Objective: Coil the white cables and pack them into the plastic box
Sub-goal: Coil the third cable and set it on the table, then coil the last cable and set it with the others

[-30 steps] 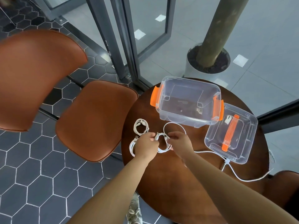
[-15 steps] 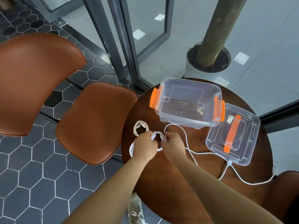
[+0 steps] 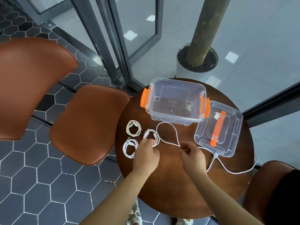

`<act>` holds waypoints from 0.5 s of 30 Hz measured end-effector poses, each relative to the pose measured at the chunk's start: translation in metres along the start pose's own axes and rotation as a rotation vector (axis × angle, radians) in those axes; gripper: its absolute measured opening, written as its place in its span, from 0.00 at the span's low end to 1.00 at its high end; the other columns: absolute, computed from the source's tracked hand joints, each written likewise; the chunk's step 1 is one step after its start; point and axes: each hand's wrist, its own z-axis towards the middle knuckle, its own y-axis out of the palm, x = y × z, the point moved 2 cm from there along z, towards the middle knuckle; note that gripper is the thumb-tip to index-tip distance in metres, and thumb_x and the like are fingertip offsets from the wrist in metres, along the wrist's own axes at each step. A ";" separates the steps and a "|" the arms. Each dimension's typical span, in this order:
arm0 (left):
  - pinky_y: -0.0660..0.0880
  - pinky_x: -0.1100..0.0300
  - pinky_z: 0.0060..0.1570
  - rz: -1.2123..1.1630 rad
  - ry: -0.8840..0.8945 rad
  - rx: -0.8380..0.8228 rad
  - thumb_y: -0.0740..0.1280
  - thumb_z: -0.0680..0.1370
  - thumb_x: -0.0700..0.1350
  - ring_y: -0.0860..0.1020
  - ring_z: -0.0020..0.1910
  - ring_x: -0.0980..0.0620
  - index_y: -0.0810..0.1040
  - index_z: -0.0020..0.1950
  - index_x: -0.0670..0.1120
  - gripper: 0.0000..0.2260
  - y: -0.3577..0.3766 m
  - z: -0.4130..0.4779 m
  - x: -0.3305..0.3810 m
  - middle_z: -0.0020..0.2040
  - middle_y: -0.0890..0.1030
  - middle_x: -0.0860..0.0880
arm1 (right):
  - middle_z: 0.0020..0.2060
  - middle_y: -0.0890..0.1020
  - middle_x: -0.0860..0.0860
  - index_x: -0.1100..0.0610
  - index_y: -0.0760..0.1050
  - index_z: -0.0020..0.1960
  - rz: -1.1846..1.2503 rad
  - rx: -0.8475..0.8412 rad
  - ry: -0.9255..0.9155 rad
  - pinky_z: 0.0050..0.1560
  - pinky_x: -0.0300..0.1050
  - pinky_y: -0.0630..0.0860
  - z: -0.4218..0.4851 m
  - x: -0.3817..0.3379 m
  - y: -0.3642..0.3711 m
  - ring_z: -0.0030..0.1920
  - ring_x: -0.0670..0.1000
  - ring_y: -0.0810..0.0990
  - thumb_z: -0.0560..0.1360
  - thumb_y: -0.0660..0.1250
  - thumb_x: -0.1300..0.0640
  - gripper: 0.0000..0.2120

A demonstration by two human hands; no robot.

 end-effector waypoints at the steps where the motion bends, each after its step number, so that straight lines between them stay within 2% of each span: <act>1: 0.75 0.60 0.59 -0.014 0.009 -0.034 0.62 0.79 0.39 0.79 0.59 0.52 0.77 0.67 0.49 0.17 0.005 -0.007 0.003 0.63 0.78 0.50 | 0.48 0.82 0.44 0.50 0.81 0.55 -0.058 0.045 -0.036 0.46 0.45 0.76 -0.004 0.008 -0.009 0.49 0.50 0.82 0.76 0.67 0.60 0.11; 3: 0.75 0.59 0.62 -0.029 0.018 -0.102 0.62 0.78 0.40 0.78 0.60 0.54 0.77 0.67 0.51 0.18 0.018 -0.020 0.009 0.63 0.79 0.52 | 0.55 0.79 0.46 0.50 0.79 0.59 -0.271 0.077 -0.124 0.42 0.46 0.76 -0.010 0.023 -0.023 0.48 0.52 0.81 0.75 0.70 0.56 0.13; 5: 0.74 0.57 0.64 -0.030 0.019 -0.169 0.62 0.78 0.41 0.77 0.63 0.54 0.75 0.69 0.52 0.20 0.031 -0.030 0.018 0.66 0.77 0.52 | 0.65 0.73 0.46 0.47 0.73 0.68 -0.526 -0.005 -0.175 0.43 0.50 0.80 -0.011 0.035 -0.028 0.54 0.54 0.81 0.74 0.73 0.48 0.24; 7: 0.71 0.57 0.68 -0.023 0.030 -0.236 0.62 0.79 0.42 0.73 0.68 0.52 0.70 0.74 0.53 0.23 0.042 -0.034 0.028 0.71 0.73 0.52 | 0.72 0.65 0.47 0.46 0.63 0.76 -0.681 -0.110 -0.200 0.48 0.51 0.81 -0.007 0.039 -0.026 0.61 0.54 0.79 0.74 0.71 0.42 0.34; 10: 0.63 0.56 0.73 -0.053 0.019 -0.284 0.63 0.79 0.42 0.64 0.77 0.50 0.62 0.79 0.51 0.28 0.052 -0.031 0.039 0.78 0.64 0.51 | 0.77 0.60 0.47 0.48 0.54 0.80 -0.777 -0.201 -0.201 0.56 0.51 0.79 0.005 0.040 -0.022 0.67 0.54 0.76 0.77 0.66 0.39 0.37; 12: 0.58 0.56 0.75 -0.064 -0.015 -0.321 0.63 0.79 0.42 0.58 0.79 0.51 0.59 0.80 0.50 0.29 0.057 -0.027 0.041 0.81 0.59 0.51 | 0.74 0.65 0.50 0.50 0.58 0.79 -0.794 -0.211 -0.177 0.58 0.51 0.78 0.013 0.045 -0.023 0.67 0.55 0.76 0.79 0.65 0.42 0.33; 13: 0.57 0.57 0.75 -0.073 -0.033 -0.343 0.62 0.79 0.42 0.57 0.80 0.52 0.58 0.80 0.50 0.30 0.060 -0.025 0.041 0.81 0.58 0.51 | 0.70 0.70 0.51 0.51 0.64 0.75 -0.796 -0.199 -0.184 0.56 0.51 0.79 0.016 0.048 -0.024 0.64 0.56 0.78 0.80 0.64 0.45 0.27; 15: 0.58 0.57 0.75 -0.083 -0.057 -0.378 0.61 0.79 0.41 0.58 0.79 0.51 0.58 0.80 0.49 0.29 0.062 -0.023 0.042 0.81 0.59 0.51 | 0.59 0.77 0.52 0.53 0.74 0.62 -0.802 -0.173 -0.199 0.50 0.52 0.80 0.017 0.058 -0.028 0.55 0.57 0.81 0.80 0.61 0.52 0.12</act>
